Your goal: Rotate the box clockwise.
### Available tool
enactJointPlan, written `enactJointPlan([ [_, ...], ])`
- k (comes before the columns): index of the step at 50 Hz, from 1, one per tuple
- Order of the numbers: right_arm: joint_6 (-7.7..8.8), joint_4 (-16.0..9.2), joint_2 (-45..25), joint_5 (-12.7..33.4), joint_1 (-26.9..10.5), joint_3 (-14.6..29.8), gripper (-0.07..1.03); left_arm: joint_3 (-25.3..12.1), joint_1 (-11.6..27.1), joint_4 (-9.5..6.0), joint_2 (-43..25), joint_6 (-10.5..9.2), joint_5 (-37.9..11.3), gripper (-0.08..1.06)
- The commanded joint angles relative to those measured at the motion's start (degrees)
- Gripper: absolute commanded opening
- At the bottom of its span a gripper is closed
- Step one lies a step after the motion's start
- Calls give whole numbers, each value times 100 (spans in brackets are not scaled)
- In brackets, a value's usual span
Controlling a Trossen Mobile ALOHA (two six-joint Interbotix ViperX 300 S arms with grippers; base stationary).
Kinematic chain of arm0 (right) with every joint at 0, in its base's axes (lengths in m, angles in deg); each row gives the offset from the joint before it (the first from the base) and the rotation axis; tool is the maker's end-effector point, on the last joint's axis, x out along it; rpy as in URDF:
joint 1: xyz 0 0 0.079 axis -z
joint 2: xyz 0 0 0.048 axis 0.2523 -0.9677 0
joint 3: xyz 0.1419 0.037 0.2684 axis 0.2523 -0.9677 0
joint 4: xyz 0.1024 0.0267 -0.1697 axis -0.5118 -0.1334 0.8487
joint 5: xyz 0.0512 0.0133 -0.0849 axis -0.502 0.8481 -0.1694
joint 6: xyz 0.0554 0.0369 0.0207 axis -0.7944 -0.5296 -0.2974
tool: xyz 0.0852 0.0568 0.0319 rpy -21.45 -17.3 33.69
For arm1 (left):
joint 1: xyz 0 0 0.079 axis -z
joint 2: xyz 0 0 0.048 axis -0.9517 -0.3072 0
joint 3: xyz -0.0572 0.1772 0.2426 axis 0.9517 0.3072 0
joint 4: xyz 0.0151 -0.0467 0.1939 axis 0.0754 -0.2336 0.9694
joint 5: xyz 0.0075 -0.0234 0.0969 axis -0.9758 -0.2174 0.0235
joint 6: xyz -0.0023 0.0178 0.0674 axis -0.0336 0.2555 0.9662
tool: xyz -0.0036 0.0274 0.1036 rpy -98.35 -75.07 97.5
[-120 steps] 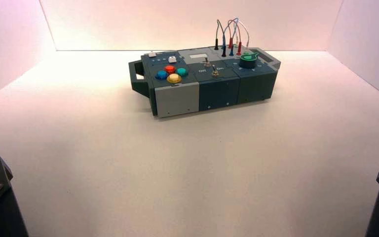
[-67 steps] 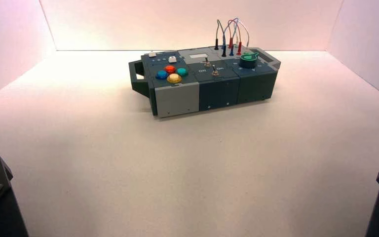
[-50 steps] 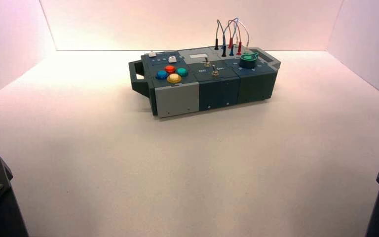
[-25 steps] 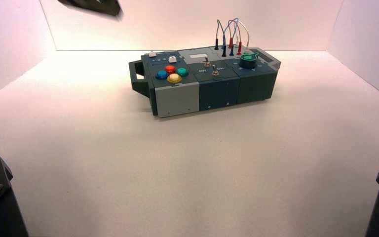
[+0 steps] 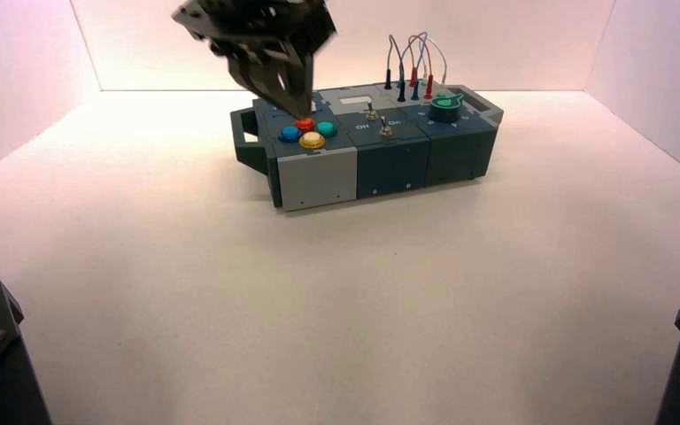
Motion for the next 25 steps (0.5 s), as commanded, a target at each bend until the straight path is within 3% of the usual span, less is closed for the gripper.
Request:
enactJointPlan([
  [1,26,-9,-475,299,-53,765,-2,-202,44,0,-211,79,-70,-3],
  [25,53,-26,-2188,1512,-369,2856,-2,-343,325,-9,-958,237,-193,-3],
])
